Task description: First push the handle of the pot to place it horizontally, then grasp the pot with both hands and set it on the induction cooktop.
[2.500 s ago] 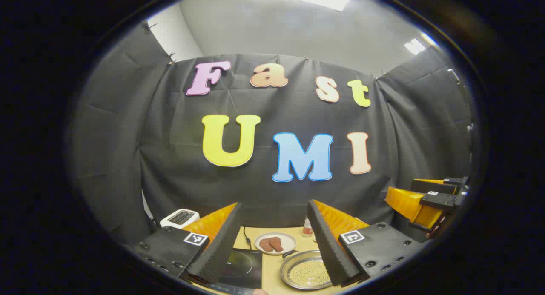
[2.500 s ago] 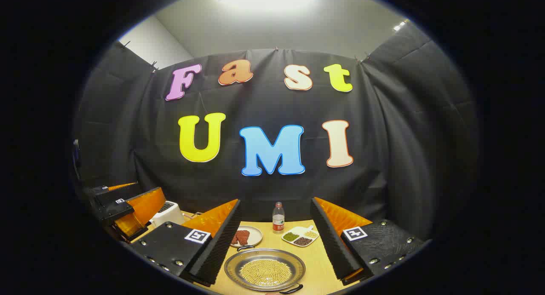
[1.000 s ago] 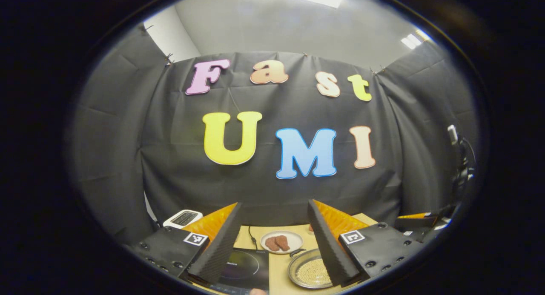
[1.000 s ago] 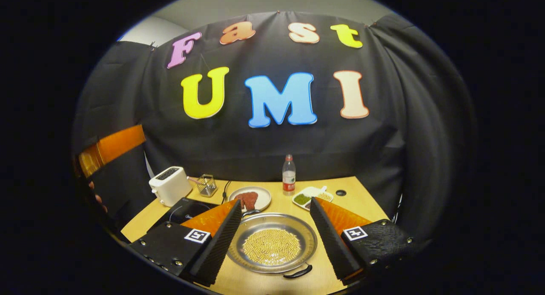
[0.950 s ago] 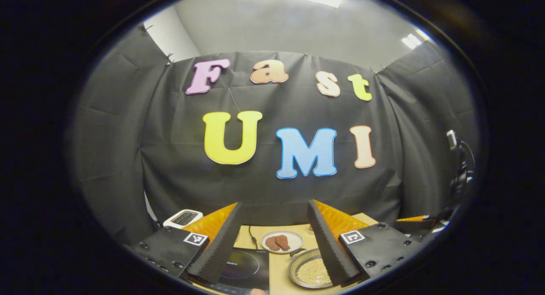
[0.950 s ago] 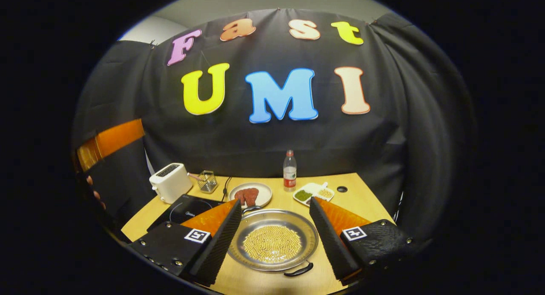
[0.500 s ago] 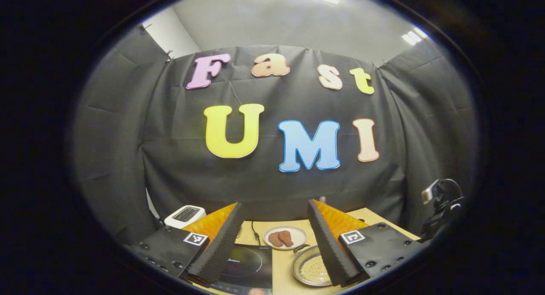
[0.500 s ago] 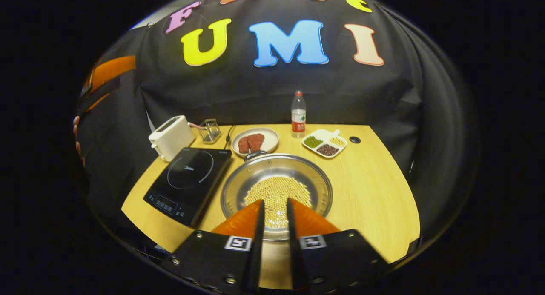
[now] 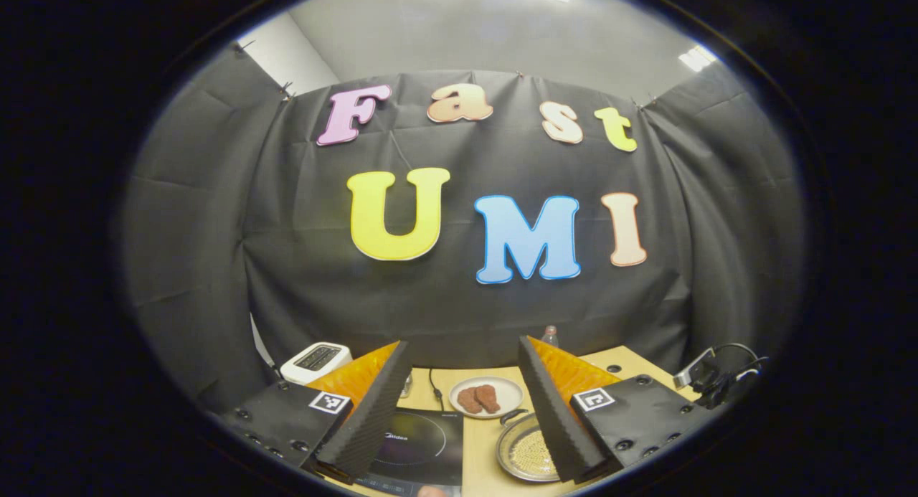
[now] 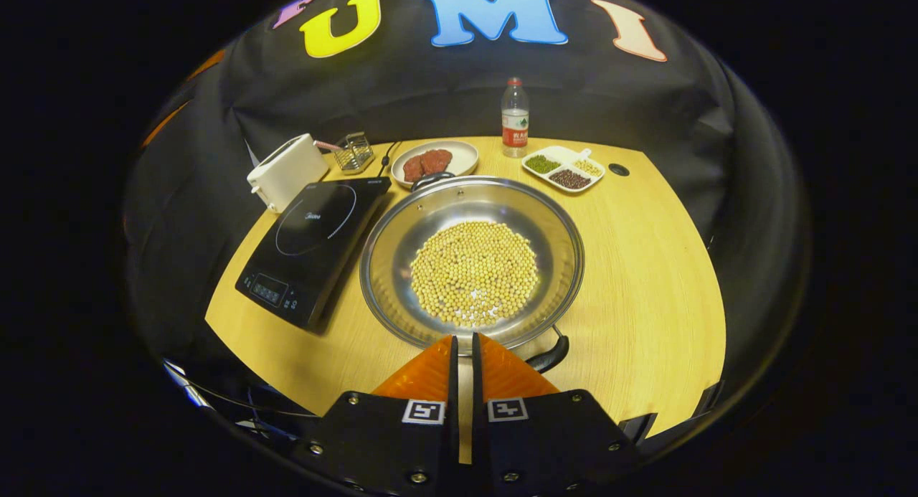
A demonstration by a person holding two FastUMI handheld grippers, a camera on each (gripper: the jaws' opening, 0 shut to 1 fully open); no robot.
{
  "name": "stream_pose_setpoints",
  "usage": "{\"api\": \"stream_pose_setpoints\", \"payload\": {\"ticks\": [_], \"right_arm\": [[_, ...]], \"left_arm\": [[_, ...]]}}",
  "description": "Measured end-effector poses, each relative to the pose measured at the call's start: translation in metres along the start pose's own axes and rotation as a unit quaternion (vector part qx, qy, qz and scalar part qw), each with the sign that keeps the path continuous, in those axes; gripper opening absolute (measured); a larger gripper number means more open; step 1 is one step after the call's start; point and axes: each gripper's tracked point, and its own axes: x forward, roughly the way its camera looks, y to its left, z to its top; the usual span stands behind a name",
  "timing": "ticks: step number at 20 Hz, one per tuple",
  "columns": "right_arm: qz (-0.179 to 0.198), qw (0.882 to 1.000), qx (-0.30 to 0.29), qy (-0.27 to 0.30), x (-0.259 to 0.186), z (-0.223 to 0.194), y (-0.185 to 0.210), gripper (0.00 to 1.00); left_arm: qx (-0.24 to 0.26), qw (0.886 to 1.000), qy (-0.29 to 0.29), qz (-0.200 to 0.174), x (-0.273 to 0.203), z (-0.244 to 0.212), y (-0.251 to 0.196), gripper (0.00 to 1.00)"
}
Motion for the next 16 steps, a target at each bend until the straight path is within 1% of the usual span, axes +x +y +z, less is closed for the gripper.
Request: {"api": "stream_pose_setpoints", "payload": {"ticks": [3, 4, 6, 7, 9, 11, 12, 14, 16], "right_arm": [[0.004, 0.999, 0.005, 0.037, 0.009, -0.018, 0.0, 0.08], [0.012, 0.999, 0.012, 0.047, 0.01, -0.022, 0.003, 0.07], [0.012, 0.998, 0.015, 0.063, 0.017, -0.03, -0.001, 0.08], [0.012, 0.997, 0.014, 0.068, 0.018, -0.033, -0.001, 0.08], [0.01, 0.997, 0.015, 0.077, 0.023, -0.037, -0.005, 0.07], [0.005, 0.996, 0.016, 0.083, 0.028, -0.04, -0.009, 0.07], [0.007, 0.996, 0.018, 0.085, 0.029, -0.041, -0.01, 0.07], [0.014, 0.996, 0.027, 0.089, 0.032, -0.043, -0.008, 0.06], [0.01, 0.996, 0.023, 0.086, 0.032, -0.042, -0.013, 0.06]], "left_arm": [[0.0, 1.0, 0.005, 0.002, 0.003, -0.004, -0.002, 0.98], [0.001, 1.0, 0.006, 0.002, 0.004, -0.005, -0.002, 0.97], [0.004, 1.0, 0.009, 0.003, 0.005, -0.008, -0.003, 0.98], [0.006, 1.0, 0.011, 0.004, 0.007, -0.01, -0.003, 1.0], [0.006, 1.0, 0.018, 0.004, 0.008, -0.016, -0.005, 1.0], [0.006, 1.0, 0.021, 0.003, 0.008, -0.018, -0.006, 0.99], [0.007, 1.0, 0.021, 0.003, 0.009, -0.017, -0.007, 0.97], [0.01, 1.0, 0.02, 0.004, 0.01, -0.016, -0.007, 0.97], [0.009, 1.0, 0.021, 0.005, 0.009, -0.018, -0.007, 0.97]]}}
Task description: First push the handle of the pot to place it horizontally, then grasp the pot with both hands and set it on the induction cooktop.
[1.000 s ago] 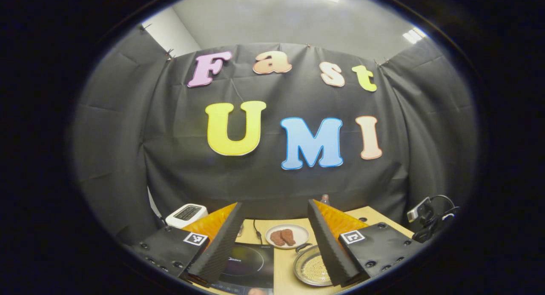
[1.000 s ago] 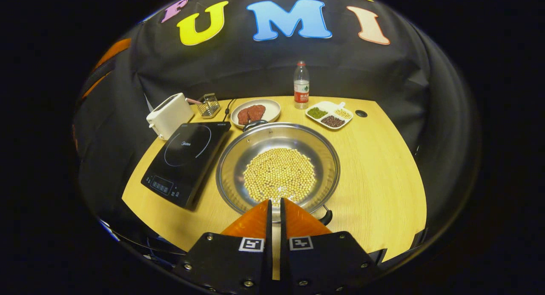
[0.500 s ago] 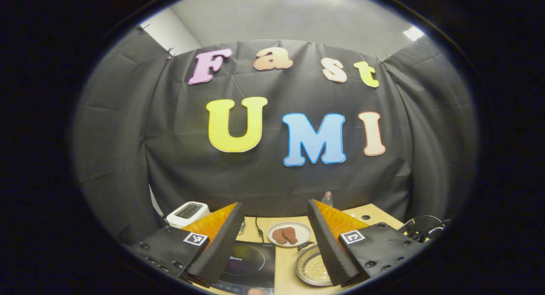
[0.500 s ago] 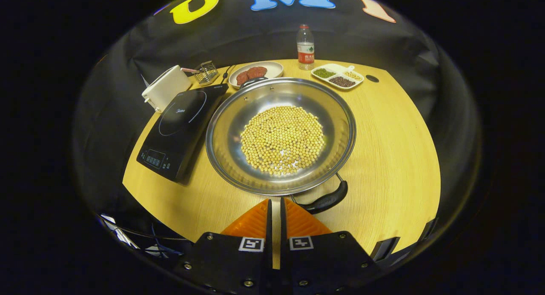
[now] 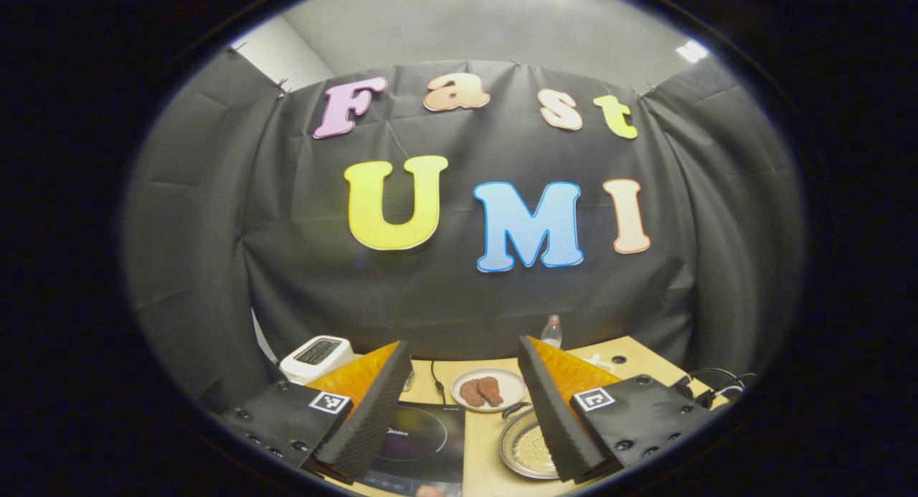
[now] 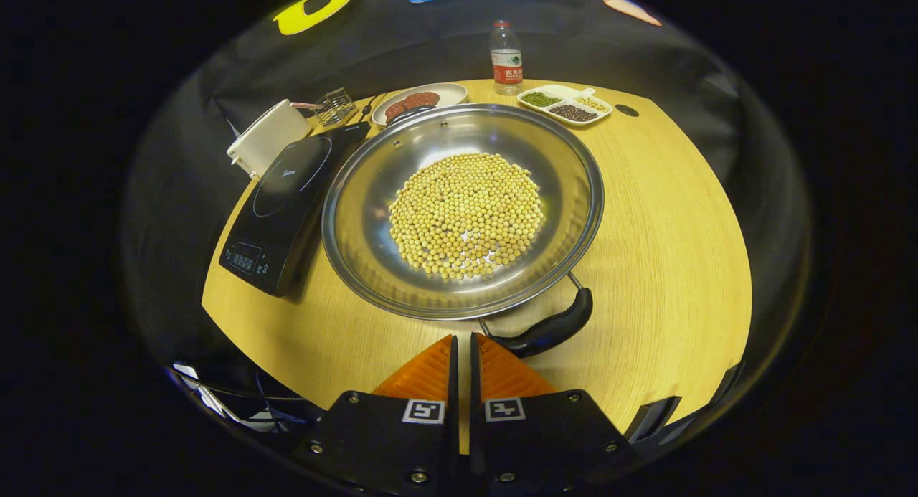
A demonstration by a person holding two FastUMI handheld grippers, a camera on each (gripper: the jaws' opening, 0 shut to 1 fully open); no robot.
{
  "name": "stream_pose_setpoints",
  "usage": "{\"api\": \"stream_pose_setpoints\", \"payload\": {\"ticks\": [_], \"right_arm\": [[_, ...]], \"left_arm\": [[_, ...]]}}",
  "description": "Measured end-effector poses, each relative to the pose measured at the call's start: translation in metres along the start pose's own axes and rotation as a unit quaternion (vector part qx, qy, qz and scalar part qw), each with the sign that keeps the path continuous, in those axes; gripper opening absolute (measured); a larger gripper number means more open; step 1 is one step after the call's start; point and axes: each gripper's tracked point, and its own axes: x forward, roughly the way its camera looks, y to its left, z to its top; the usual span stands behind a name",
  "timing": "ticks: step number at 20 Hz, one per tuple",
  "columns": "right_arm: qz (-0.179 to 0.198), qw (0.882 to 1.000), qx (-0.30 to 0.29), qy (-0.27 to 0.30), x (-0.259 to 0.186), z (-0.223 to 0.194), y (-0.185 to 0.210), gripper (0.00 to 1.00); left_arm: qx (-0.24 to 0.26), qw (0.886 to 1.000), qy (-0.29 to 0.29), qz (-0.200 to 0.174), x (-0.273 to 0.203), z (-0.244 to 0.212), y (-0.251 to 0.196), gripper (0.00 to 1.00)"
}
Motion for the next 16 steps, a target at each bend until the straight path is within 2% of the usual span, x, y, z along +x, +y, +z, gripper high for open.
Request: {"api": "stream_pose_setpoints", "payload": {"ticks": [11, 13, 16], "right_arm": [[-0.049, 0.998, 0.026, -0.021, 0.0, 0.019, -0.051, 0.06], [-0.06, 0.998, 0.023, -0.023, 0.0, 0.021, -0.059, 0.06], [-0.077, 0.997, 0.014, -0.027, 0.0, 0.026, -0.073, 0.06]], "left_arm": [[0.0, 1.0, 0.007, -0.007, 0.007, -0.007, -0.008, 0.97], [0.002, 1.0, 0.009, -0.009, 0.011, -0.008, -0.009, 0.99], [0.003, 1.0, 0.01, -0.01, 0.011, -0.009, -0.01, 0.97]]}}
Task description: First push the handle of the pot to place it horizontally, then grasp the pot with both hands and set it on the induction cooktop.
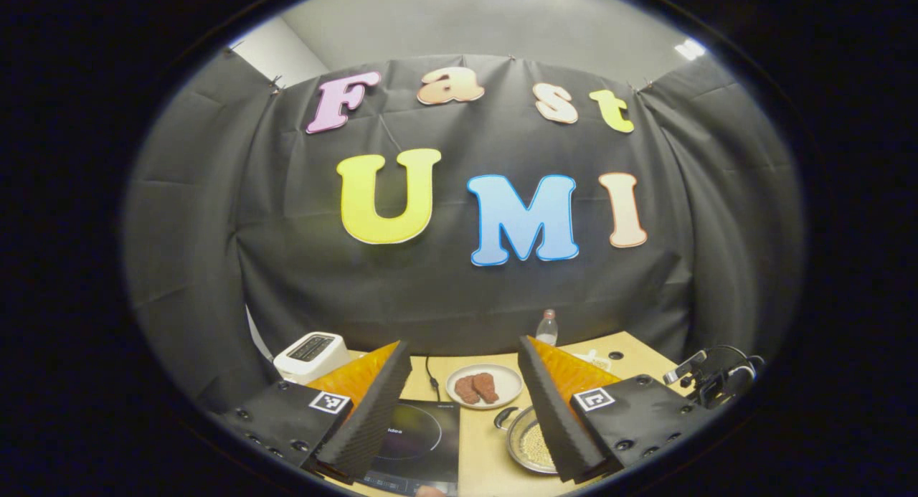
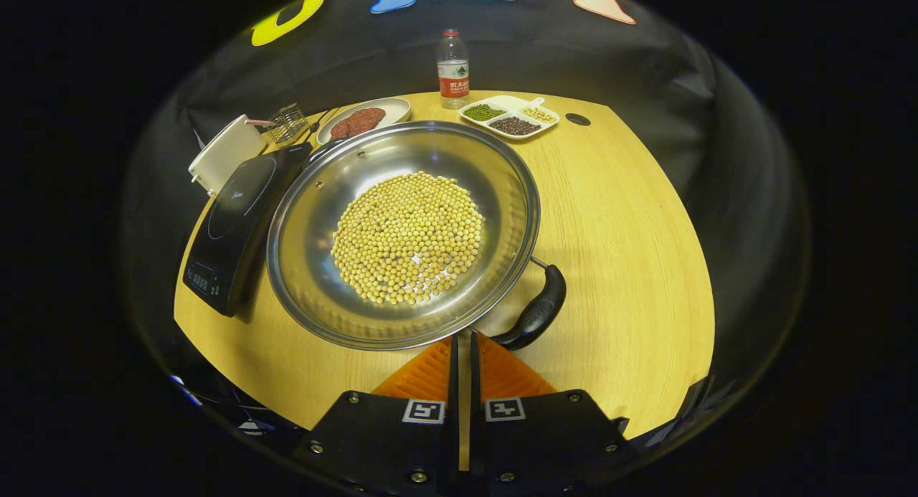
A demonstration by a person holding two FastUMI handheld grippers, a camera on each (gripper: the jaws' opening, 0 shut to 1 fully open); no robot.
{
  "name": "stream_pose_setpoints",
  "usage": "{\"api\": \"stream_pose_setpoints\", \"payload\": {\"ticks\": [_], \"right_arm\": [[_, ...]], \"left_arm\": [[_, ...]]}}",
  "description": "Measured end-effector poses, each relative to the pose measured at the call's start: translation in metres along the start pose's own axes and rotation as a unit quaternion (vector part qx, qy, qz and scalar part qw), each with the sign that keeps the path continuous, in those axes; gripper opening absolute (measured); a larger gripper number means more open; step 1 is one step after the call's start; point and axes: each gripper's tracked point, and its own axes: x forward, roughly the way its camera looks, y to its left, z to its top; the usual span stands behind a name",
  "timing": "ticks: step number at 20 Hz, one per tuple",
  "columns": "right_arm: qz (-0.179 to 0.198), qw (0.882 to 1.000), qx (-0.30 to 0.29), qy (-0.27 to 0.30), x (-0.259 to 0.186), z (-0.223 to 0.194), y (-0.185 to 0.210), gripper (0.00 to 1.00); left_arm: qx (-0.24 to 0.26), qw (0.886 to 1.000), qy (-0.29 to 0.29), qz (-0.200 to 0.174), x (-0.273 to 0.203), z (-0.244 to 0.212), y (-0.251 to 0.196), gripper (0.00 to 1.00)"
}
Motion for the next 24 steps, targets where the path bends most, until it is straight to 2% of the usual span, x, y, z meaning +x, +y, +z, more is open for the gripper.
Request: {"api": "stream_pose_setpoints", "payload": {"ticks": [12, 17, 22, 24], "right_arm": [[-0.039, 0.999, 0.009, -0.012, 0.018, 0.031, -0.049, 0.06], [-0.039, 0.999, 0.027, -0.021, 0.025, 0.05, -0.062, 0.06], [-0.045, 0.998, 0.021, -0.029, 0.032, 0.069, -0.071, 0.06], [-0.047, 0.998, 0.017, -0.032, 0.035, 0.074, -0.074, 0.06]], "left_arm": [[0.006, 1.0, 0.008, 0.002, 0.008, -0.004, -0.008, 0.98], [0.008, 1.0, 0.014, 0.003, 0.014, -0.008, -0.01, 0.98], [0.007, 1.0, 0.019, 0.003, 0.021, -0.012, -0.011, 1.0], [0.004, 1.0, 0.022, 0.002, 0.022, -0.014, -0.012, 0.98]]}}
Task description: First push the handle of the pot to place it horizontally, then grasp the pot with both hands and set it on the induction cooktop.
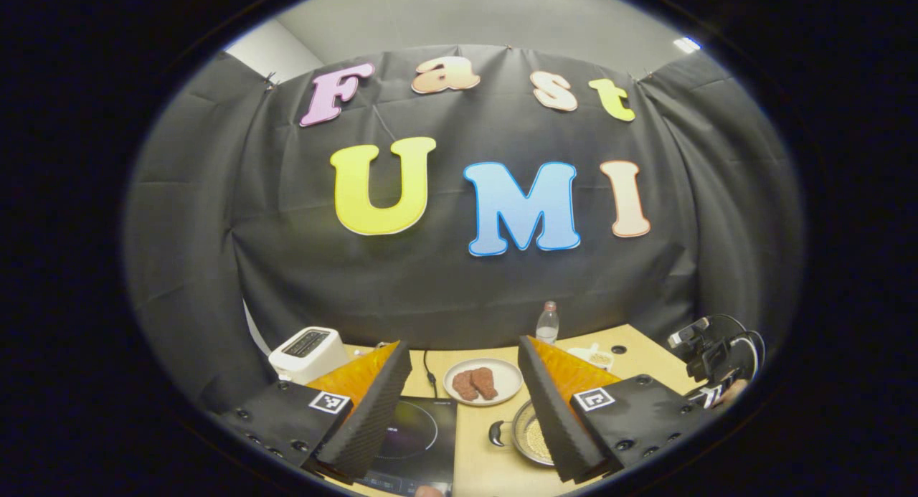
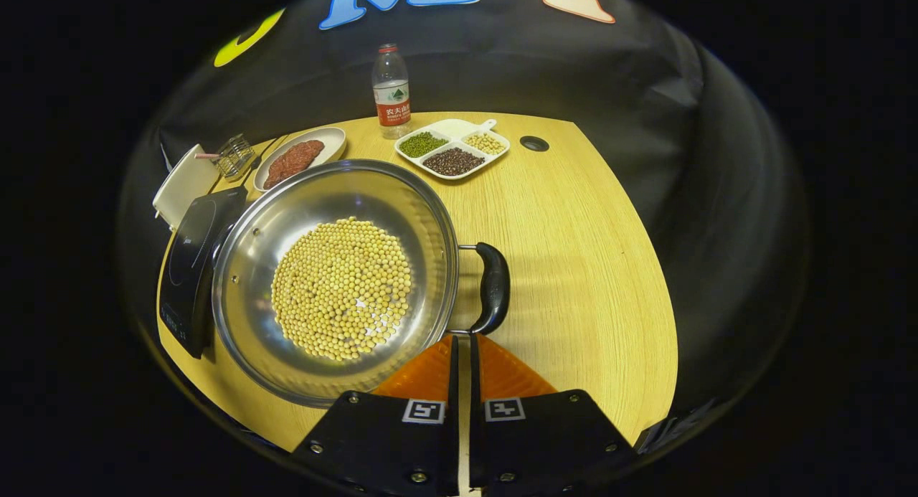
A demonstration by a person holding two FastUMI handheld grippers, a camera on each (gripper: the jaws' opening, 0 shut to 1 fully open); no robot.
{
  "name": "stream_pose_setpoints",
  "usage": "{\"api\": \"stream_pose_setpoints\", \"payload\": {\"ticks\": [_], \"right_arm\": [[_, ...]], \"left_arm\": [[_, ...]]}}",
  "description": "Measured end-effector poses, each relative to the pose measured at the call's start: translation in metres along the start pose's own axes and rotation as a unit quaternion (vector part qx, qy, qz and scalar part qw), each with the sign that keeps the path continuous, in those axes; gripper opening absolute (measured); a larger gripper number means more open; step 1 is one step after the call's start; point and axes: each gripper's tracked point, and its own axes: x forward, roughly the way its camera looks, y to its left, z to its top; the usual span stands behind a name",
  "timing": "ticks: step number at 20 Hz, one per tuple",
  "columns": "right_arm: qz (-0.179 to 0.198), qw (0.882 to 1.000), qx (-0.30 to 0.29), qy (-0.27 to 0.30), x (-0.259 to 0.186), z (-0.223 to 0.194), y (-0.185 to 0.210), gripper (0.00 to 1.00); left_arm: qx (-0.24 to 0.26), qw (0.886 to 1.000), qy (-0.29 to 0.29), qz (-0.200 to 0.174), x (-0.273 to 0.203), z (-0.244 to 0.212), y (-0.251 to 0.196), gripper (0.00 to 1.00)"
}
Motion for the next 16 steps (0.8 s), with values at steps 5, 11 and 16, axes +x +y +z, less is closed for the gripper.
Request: {"api": "stream_pose_setpoints", "payload": {"ticks": [5, 11, 16], "right_arm": [[0.004, 1.0, 0.006, -0.008, 0.004, 0.006, -0.003, 0.06], [-0.006, 0.998, 0.022, -0.06, -0.023, 0.024, -0.011, 0.07], [0.01, 0.994, 0.047, -0.1, -0.035, 0.032, -0.008, 0.86]], "left_arm": [[0.001, 1.0, 0.007, -0.007, 0.005, -0.007, -0.004, 0.98], [-0.01, 0.999, 0.022, -0.033, 0.011, -0.027, -0.012, 1.0], [-0.02, 0.996, 0.054, -0.068, 0.025, -0.066, -0.043, 0.98]]}}
